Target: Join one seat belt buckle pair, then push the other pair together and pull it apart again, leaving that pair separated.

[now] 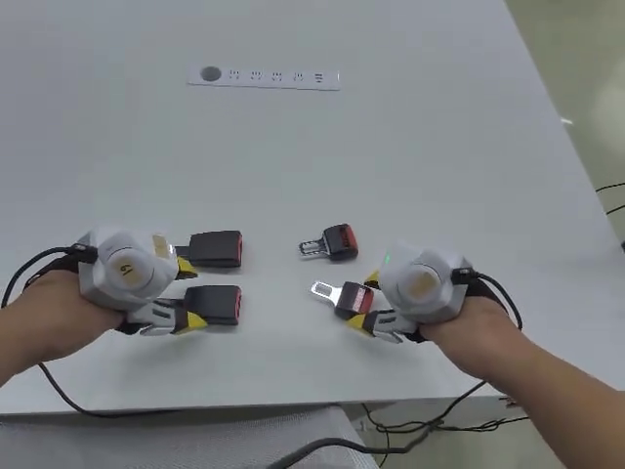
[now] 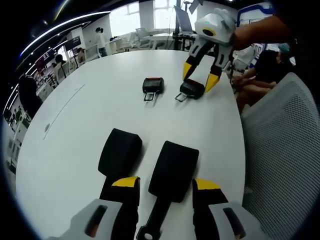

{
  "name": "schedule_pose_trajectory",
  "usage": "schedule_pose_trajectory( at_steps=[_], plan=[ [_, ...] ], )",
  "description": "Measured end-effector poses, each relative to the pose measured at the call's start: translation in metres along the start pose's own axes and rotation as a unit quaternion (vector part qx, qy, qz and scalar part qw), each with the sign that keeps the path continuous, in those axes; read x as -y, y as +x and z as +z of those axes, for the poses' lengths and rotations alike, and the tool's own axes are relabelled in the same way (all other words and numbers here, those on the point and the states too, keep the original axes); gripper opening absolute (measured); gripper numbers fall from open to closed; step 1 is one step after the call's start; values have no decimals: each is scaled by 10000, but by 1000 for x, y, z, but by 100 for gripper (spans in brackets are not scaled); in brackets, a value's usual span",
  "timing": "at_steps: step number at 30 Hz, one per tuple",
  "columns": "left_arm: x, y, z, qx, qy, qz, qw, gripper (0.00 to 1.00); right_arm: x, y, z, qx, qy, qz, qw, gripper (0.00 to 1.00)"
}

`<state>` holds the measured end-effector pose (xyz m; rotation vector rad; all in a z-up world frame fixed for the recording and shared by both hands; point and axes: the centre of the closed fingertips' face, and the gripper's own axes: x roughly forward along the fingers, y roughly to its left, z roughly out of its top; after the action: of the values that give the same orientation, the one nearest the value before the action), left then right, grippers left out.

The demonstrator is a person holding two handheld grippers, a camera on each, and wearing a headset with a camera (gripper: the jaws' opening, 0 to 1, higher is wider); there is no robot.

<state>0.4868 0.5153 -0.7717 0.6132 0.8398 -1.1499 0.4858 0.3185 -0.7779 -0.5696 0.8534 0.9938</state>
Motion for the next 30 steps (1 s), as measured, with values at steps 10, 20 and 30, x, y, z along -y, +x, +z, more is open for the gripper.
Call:
schedule_pose_trajectory(
  at_steps=[10,20,30],
  plan=[
    [5,8,2,-112,278,-198,9994,36,3,10,-7,-149,-114,107,9998,32],
    [4,15,-4,-282,551,-334,9975,34,4,15,-9,-226,-280,359,9987,32],
    [2,19,-10,-367,749,-437,9956,34,1,15,-11,-358,-676,647,9950,32]
  ],
)
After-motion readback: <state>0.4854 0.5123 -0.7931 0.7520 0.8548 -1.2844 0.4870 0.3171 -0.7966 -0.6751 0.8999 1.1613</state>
